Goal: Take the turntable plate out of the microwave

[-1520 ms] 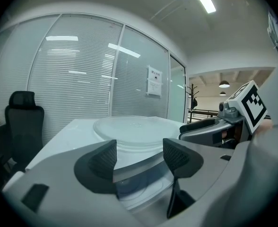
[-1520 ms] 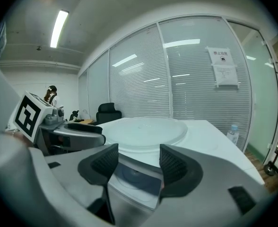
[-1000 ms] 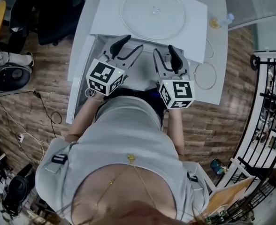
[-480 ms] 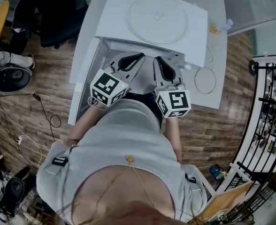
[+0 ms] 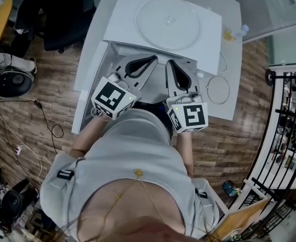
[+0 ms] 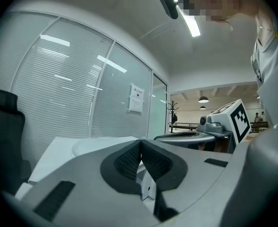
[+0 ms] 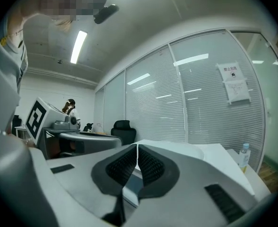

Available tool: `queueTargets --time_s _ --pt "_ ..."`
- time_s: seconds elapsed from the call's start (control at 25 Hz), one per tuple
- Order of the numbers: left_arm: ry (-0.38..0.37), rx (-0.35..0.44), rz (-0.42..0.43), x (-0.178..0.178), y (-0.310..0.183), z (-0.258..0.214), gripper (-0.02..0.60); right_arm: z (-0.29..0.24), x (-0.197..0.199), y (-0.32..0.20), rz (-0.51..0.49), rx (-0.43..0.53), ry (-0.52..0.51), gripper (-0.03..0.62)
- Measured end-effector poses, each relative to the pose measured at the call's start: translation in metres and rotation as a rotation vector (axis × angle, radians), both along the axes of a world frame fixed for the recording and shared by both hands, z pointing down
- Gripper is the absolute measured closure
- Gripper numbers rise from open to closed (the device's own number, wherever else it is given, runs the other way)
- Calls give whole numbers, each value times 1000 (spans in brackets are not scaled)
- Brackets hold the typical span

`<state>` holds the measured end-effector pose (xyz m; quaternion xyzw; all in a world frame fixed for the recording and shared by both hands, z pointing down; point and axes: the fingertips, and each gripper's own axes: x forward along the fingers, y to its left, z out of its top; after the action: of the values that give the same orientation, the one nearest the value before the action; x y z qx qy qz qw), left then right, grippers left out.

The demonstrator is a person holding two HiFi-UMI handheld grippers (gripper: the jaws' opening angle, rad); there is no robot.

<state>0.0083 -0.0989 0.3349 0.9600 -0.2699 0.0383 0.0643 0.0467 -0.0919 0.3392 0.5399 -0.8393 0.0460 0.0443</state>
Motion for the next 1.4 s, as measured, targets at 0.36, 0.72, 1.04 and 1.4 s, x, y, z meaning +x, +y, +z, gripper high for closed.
queueTargets --time_s 0.36,0.72,1.04,1.4 --pt "3 44 -1 5 5 -24 554 -28 -5 7 -42 69 38 577" --pt "-17 53 3 5 8 -19 554 -22 -8 9 -39 52 34 577" --pt "-36 58 4 3 7 -14 554 -21 -12 9 -51 46 49 579" --pt "-41 43 15 1 13 -10 554 -16 -12 13 -45 33 62 579"
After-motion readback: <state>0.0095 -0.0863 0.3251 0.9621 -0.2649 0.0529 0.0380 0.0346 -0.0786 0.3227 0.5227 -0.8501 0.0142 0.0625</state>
